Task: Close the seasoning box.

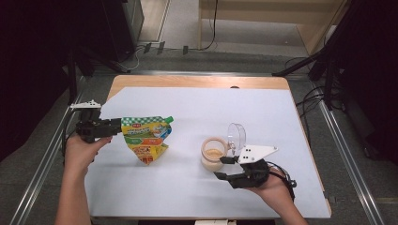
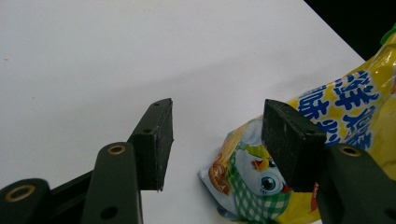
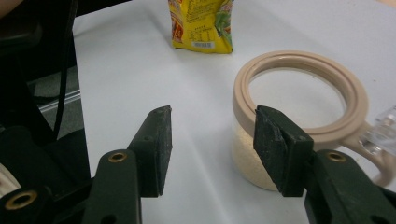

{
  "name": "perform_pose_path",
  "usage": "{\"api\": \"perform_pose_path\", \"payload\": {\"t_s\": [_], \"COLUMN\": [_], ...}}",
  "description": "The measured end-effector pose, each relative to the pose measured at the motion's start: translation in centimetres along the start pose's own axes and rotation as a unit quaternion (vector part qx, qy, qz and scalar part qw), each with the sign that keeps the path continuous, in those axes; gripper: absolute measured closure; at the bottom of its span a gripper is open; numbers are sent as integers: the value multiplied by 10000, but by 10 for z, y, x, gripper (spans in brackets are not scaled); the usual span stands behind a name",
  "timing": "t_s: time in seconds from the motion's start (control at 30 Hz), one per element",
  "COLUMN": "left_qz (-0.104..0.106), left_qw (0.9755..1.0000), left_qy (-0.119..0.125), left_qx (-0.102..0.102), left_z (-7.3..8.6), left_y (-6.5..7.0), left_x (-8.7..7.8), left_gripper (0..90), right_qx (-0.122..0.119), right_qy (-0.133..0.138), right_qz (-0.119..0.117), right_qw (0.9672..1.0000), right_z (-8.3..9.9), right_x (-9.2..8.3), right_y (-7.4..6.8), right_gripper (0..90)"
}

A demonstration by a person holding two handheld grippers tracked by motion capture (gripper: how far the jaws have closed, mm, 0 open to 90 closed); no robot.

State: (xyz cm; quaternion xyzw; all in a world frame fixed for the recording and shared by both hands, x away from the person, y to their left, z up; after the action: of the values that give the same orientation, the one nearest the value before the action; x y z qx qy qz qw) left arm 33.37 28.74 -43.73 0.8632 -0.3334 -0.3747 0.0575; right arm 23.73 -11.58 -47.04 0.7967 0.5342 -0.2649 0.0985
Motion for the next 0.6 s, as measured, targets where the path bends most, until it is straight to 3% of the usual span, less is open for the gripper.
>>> {"api": "perform_pose_path", "payload": {"t_s": [0.13, 0.37, 0.6], "left_qz": [6, 41, 23], "left_qw": [10000, 10000, 10000], "left_qy": [14, 53, 31], "left_qx": [14, 63, 86], "left_z": [1, 0, 0], "left_y": [0, 0, 1], "left_x": [3, 3, 4], "left_gripper": [440, 439, 440], "right_qx": [-53, 123, 145], "right_qy": [8, 54, -38], "right_qz": [22, 53, 58], "right_qw": [10000, 9999, 9999], "right_z": [3, 9, 17], "right_x": [-8, -25, -35], "right_y": [3, 12, 24], "right_gripper": [510, 586, 781]}}
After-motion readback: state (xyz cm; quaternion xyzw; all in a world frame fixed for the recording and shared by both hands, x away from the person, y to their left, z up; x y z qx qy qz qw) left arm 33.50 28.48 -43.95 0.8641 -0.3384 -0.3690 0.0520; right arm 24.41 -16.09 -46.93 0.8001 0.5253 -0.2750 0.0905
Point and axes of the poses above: each handheld gripper's, and its own axes: x roughly forward along the jaws, z roughly out of its underside, y roughly to its right, the point moved 5 cm from there along x, roughly forward along the jaws, and after that the axes turned 1 degree about z, right-handed, at the moved point
